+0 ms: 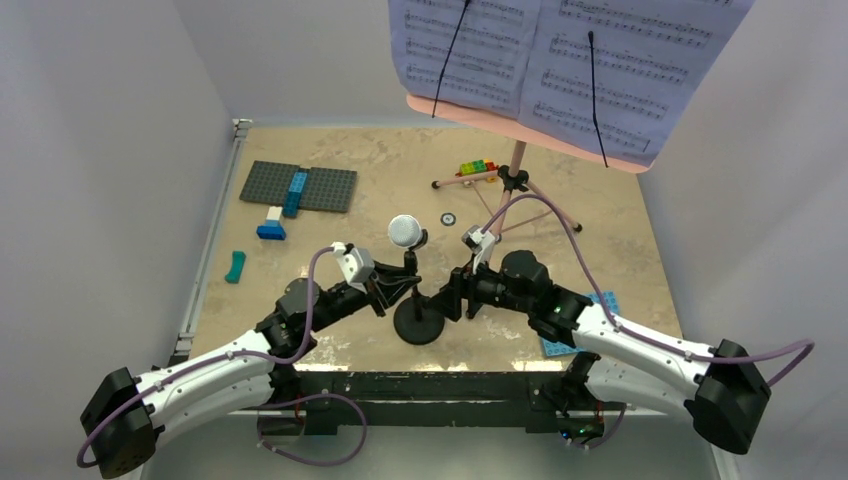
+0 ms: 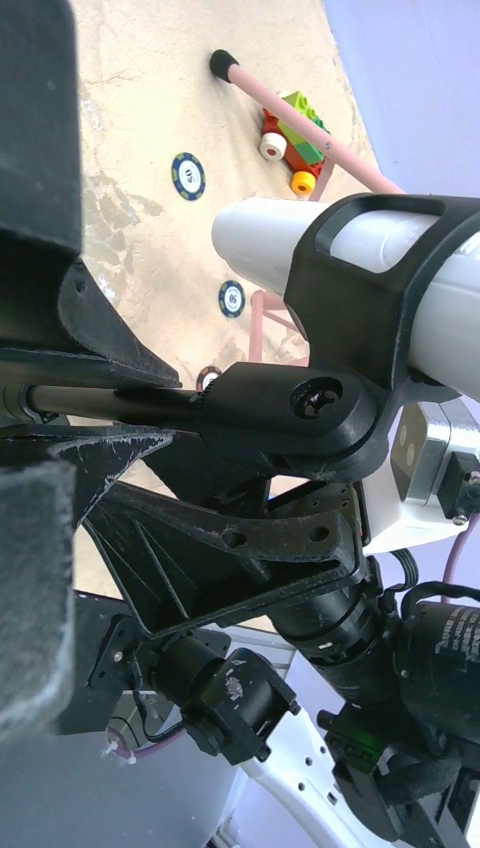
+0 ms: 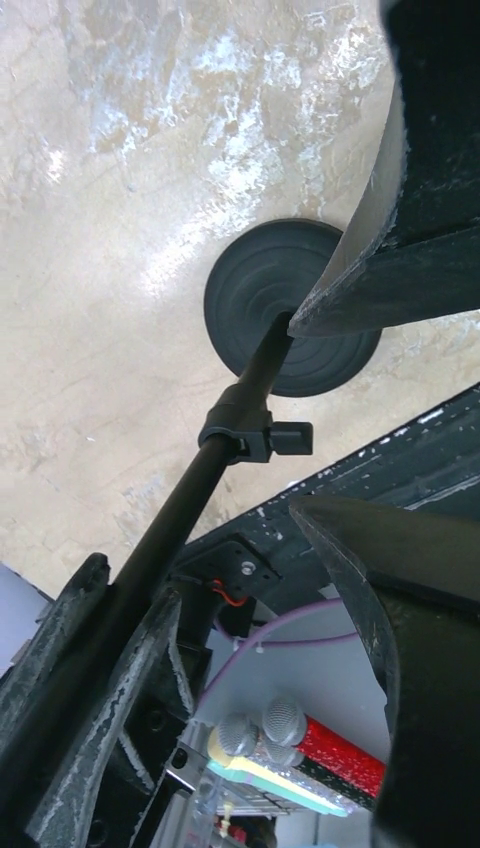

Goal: Pack up the instrument practice props

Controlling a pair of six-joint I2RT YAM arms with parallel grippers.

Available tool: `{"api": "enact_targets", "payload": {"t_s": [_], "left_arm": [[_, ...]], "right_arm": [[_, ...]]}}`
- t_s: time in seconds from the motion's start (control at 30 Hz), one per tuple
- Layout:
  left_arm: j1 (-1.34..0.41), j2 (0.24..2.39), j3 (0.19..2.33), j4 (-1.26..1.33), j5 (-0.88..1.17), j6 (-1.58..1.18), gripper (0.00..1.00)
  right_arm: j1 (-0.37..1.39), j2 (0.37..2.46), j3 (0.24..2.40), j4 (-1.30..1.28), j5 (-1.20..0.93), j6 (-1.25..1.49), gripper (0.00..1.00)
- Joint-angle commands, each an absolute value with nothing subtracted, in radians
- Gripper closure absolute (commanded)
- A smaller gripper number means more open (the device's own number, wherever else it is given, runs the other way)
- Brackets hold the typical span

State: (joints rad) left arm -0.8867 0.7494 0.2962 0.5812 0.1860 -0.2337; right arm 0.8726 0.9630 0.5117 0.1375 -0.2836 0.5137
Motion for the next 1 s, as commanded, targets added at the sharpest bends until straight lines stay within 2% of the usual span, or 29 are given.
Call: {"api": "enact_targets", "payload": {"t_s": [0.0, 0.27, 0.5, 0.77, 0.83, 0.87, 0.97], "left_arm": [[-0.894, 0.761, 0.299, 0.492, 0.141, -0.303, 1.0], [-0.893, 0.765, 0.31, 0.471, 0.133, -0.3, 1.0], [-0.895, 0.765, 0.322, 0.444, 0.133, -0.291, 1.0], [-0.902, 0.763, 0.329, 0.427, 0.127, -0.284, 1.0], [-0.903, 0.766, 0.335, 0.42, 0.125, -0.282, 1.0], [-0.905, 0.768, 0.338, 0.416, 0.124, -0.281, 1.0], [-0.91, 0.779, 0.35, 0.4, 0.111, -0.281, 1.0]], "right_arm": [[0.891, 0.981, 0.536, 0.248, -0.195, 0.534, 0.39], [0.909, 1.054, 0.563, 0.269, -0.207, 0.528, 0.51], [0.919, 1.076, 0.566, 0.272, -0.219, 0.52, 0.56], [0.929, 1.095, 0.578, 0.257, -0.219, 0.49, 0.81], [0.933, 1.099, 0.578, 0.252, -0.212, 0.478, 0.91], [0.934, 1.102, 0.578, 0.25, -0.208, 0.472, 1.0], [0.955, 1.105, 0.567, 0.261, -0.177, 0.421, 1.0]]}}
